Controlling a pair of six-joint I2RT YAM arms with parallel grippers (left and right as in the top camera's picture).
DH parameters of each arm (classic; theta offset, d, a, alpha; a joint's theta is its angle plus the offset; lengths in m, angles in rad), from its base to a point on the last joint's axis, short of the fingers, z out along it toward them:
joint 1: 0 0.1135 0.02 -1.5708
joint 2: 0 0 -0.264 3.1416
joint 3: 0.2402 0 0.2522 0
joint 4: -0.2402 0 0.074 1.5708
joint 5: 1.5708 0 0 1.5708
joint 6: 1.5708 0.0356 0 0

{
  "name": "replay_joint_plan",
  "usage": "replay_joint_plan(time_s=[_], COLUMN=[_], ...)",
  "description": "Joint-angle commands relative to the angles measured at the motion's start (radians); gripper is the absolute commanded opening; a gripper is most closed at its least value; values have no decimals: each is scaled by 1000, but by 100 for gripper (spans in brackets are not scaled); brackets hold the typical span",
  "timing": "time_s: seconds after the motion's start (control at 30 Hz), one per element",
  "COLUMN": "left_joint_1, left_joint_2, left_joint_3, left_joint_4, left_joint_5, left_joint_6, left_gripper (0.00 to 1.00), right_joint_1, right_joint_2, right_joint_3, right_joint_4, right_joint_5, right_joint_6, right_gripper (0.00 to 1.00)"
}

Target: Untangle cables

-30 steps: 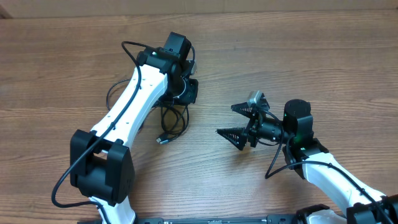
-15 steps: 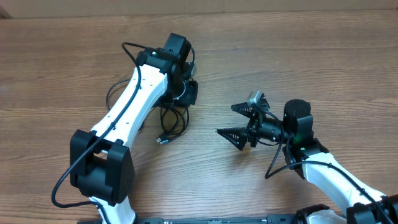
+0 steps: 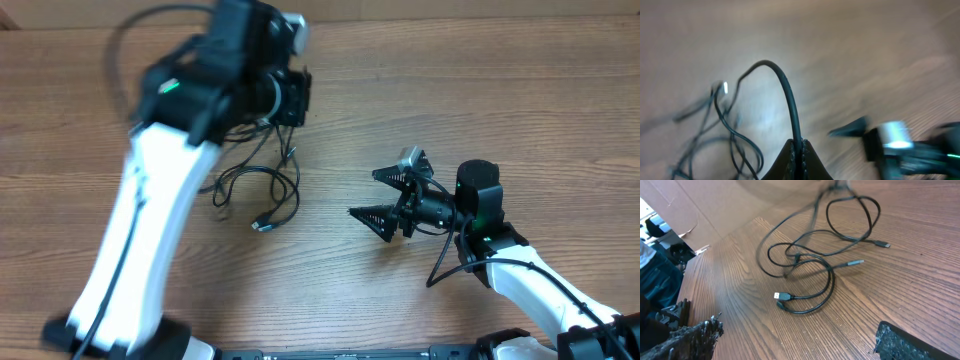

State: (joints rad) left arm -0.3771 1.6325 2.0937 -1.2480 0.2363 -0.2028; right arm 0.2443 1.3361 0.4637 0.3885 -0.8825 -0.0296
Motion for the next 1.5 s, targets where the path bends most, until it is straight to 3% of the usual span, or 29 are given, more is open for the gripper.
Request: replay_joint_plan(time_s=[0.0,0.3,0.5,0.77,0.93,1.13,1.47], left_joint_1=[10,10,10,10,10,10,10], left_joint_2=[-91,-224,-288,-300,-285,-260,-79], left_joint_3=[112,261,264,264,264,263,247], left_joint_4=[3,35,113,205,194,53,-351], left_joint_5=[-4,-144,-145,-382,-419,-359,-379], left_joint_6=[24,29,74,77,96,162,37], left_gripper=[4,4,4,4,4,4,4], right_joint_1=[-5,-5,-5,-5,-5,-5,-5], right_joint_2=[-2,-2,-2,-2,-2,-2,-2], right_joint_3=[0,0,0,0,0,0,0], right_joint_4=[1,-2,-3,-6,-6,-6,-5], right_joint_5=[8,8,8,8,11,11,11], right_joint_6=[2,2,2,2,2,2,2], right_gripper=[100,100,100,100,100,100,100])
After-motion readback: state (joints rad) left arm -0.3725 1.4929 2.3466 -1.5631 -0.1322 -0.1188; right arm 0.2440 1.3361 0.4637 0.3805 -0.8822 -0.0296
